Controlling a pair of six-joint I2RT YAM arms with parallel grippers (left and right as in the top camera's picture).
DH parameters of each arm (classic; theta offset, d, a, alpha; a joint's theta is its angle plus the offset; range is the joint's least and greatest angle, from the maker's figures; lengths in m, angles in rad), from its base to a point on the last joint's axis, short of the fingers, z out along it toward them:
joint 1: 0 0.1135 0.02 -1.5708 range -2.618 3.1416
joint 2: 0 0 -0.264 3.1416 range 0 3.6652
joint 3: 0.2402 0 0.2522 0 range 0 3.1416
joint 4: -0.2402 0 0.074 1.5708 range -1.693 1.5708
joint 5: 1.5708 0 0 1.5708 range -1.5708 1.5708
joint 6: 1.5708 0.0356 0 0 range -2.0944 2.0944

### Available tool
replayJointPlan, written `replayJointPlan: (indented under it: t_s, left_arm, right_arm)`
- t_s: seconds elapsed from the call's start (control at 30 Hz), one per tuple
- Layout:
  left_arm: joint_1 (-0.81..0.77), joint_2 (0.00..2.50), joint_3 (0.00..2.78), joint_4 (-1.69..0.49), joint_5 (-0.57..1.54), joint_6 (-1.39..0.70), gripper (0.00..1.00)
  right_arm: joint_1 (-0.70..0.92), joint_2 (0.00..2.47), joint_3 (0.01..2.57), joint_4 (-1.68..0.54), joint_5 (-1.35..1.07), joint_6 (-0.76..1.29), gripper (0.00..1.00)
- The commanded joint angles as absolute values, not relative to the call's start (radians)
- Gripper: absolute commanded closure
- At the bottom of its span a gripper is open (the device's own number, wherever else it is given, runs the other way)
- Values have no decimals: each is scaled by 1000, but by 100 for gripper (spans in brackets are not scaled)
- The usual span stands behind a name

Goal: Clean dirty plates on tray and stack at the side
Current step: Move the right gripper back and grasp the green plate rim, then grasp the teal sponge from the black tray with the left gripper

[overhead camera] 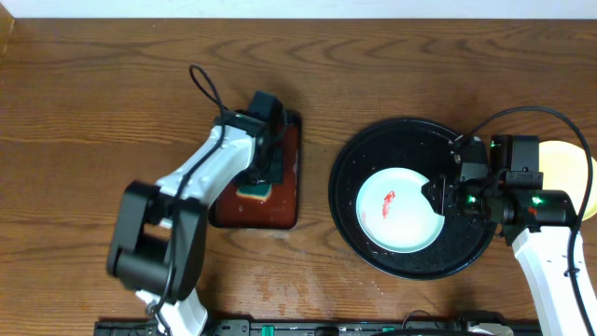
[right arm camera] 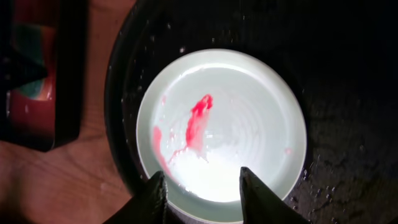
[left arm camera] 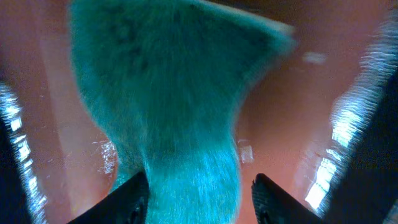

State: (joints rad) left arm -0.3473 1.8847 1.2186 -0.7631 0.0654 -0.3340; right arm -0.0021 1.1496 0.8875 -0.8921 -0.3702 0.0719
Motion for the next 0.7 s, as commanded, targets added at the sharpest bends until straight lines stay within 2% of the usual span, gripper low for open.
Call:
replayJointPlan:
  t_s: [0.0, 0.03, 0.1, 0.27, 0.43, 0.47, 0.53, 0.67]
  left_arm:
    - [-318, 1935, 1213, -728, 53, -323, 62]
    - [-312, 1941, 1213, -722, 54, -323, 69]
    - [-306, 1941, 1213, -720, 79, -323, 92]
    - [-305, 1897, 1243, -796, 157, -323, 93]
    - [-304, 1802, 1264, -848, 157, -314, 53]
    - [-304, 1785, 1264, -848, 156, -302, 49]
    - [-304, 1758, 1264, -848, 112, -296, 44]
    - [-304, 1765, 1258, -831, 34, -296, 42]
  right_arm:
    - [8, 1158, 894, -912, -396, 93, 66]
    - [8, 1159, 894, -914, -393, 93, 66]
    - [8, 1159, 894, -912, -393, 93, 66]
    - [8, 1159, 894, -896, -393, 93, 69]
    - [8, 1159, 894, -891, -391, 93, 69]
    - [8, 1159, 894, -892, -385, 93, 70]
    - [8, 1159, 894, -900, -365, 97, 70]
    - [7, 1164, 887, -934, -235, 207, 69]
